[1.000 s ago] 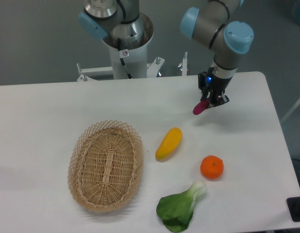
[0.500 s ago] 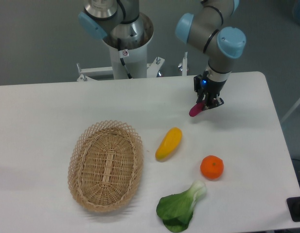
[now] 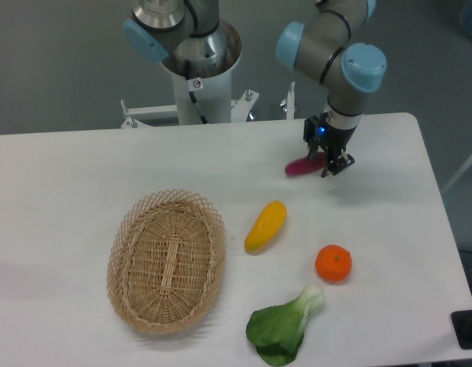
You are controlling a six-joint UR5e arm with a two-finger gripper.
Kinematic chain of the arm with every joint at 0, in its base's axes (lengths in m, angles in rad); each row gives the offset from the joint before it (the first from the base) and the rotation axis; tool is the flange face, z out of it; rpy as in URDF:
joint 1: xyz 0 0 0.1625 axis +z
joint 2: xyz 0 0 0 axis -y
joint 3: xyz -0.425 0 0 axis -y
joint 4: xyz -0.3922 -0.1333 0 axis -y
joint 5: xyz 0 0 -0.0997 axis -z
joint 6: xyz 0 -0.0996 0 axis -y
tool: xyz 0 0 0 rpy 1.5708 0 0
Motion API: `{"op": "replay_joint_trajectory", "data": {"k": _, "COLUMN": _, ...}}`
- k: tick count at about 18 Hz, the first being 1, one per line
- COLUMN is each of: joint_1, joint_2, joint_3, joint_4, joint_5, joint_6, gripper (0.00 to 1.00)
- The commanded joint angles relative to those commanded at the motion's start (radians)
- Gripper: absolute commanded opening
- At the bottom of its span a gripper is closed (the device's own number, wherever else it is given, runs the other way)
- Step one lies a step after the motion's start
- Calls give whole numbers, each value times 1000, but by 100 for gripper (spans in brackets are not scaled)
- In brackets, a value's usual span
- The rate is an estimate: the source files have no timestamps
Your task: Place the sweet potato on the table
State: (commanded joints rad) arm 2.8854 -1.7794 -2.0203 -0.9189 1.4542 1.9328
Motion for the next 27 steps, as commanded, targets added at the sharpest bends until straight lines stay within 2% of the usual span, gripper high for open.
{"op": "replay_joint_trajectory", "data": {"k": 3, "joint_1": -6, "joint_2": 9, "joint_3": 58, "joint_4": -9, "joint_5": -9, "joint_6": -76, "gripper": 100}}
{"op": "replay_joint_trajectory", "data": {"k": 7, "joint_1": -23, "joint_2": 14, "joint_3": 132, "joint_4": -21, "joint_5": -12, "joint_6": -124, "gripper": 100}}
{"op": "replay_joint_trajectory", "data": {"k": 8, "joint_1": -26, "joint_2": 14, "joint_3": 156, "joint_4": -40, "joint_5": -30, "joint_6": -138, "gripper": 100}}
{"op": "replay_joint_trajectory", "data": {"k": 11, "joint_1": -25, "joint_2": 14, "joint_3": 273, "joint_4": -176, "joint_5": -87, "joint_6": -176, "gripper": 100}}
{"op": "replay_joint_trajectory", "data": {"k": 15, "joint_1": -18, "joint_2": 12, "joint_3": 464, "joint_4": -383, "joint_5": -83, "joint_6": -175, "gripper": 100}}
{"op": "replay_joint_trajectory", "data": {"k": 17, "joint_1": -8, "joint_2": 11, "joint_3": 527, "joint_4": -461, "joint_5": -83, "joint_6": -163, "gripper": 100}}
{"op": "replay_joint_trajectory", "data": {"k": 21, "joint_1": -8, "joint_2": 11, "joint_3": 578, "joint_4": -471, "joint_5": -81, "joint_6": -160, "gripper": 100}}
{"op": "replay_joint_trajectory", "data": {"k": 27, "joint_1": -9, "joint_2": 9, "joint_3": 594, "joint_4": -466, "joint_5": -84, "joint_6": -176, "gripper": 100}}
